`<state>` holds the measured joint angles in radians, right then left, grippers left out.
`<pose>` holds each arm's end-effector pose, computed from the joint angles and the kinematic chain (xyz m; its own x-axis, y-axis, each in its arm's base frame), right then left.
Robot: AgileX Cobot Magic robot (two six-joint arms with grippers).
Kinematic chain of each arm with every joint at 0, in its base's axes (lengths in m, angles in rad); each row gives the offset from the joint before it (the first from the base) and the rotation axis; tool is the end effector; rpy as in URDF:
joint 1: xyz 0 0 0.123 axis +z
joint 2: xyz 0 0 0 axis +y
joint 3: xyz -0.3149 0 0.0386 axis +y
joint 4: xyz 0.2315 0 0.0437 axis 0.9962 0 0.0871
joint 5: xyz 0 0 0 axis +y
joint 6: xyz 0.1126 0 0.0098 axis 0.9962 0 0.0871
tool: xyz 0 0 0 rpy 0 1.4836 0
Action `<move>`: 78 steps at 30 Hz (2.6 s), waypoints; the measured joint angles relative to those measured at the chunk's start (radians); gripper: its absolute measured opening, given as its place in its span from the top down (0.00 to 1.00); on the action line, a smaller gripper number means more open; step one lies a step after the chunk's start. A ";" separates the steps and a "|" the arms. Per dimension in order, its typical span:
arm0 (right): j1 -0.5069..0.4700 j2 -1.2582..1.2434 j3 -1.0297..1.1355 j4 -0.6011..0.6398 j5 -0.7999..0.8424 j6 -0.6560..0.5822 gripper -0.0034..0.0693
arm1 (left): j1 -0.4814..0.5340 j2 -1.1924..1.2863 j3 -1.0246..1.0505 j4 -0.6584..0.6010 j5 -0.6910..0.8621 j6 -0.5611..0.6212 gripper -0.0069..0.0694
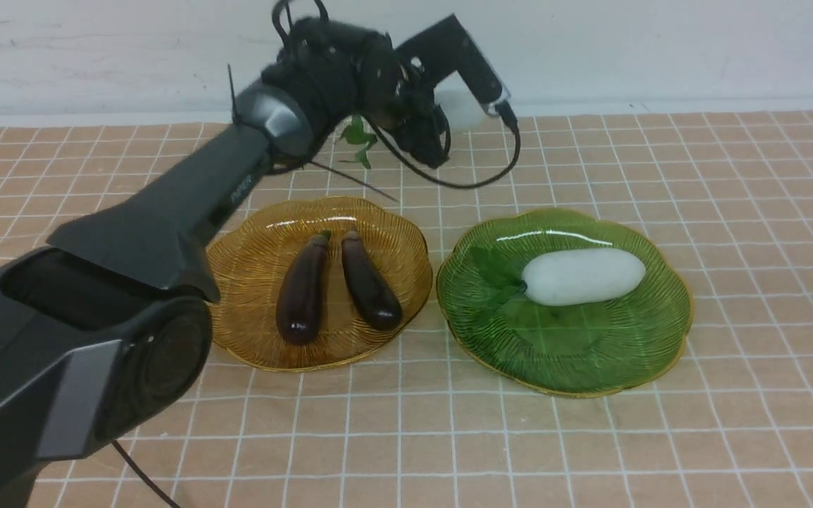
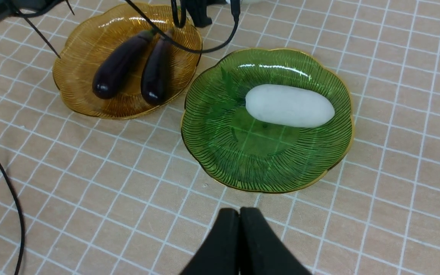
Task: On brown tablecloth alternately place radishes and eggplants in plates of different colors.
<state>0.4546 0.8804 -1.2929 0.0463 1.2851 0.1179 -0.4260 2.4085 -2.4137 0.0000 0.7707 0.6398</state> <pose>0.0909 0.0500 0.4434 -0.6906 -0.1923 -0.6972 -0.3800 0.9167 0.1235 0.5273 -0.2393 0.2790 -0.2117 0.7517 -0.6246 0.6726 0.5757 0.4649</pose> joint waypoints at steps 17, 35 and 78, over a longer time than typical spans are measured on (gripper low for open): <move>0.000 0.000 0.000 0.076 -0.025 -0.001 0.97 | -0.123 -0.079 -0.002 -0.490 0.476 -0.073 0.50; 0.000 -0.001 0.000 0.077 -0.009 -0.001 0.97 | -0.254 0.057 -0.002 -0.341 0.475 -0.128 0.21; 0.000 -0.776 0.712 -0.539 -1.114 0.315 0.97 | -0.255 -1.370 1.131 0.146 0.411 -0.683 0.91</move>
<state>0.4546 0.1047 -0.5809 -0.4931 0.1714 0.4327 -0.6810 1.0388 -1.2828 0.1460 1.1814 -0.0432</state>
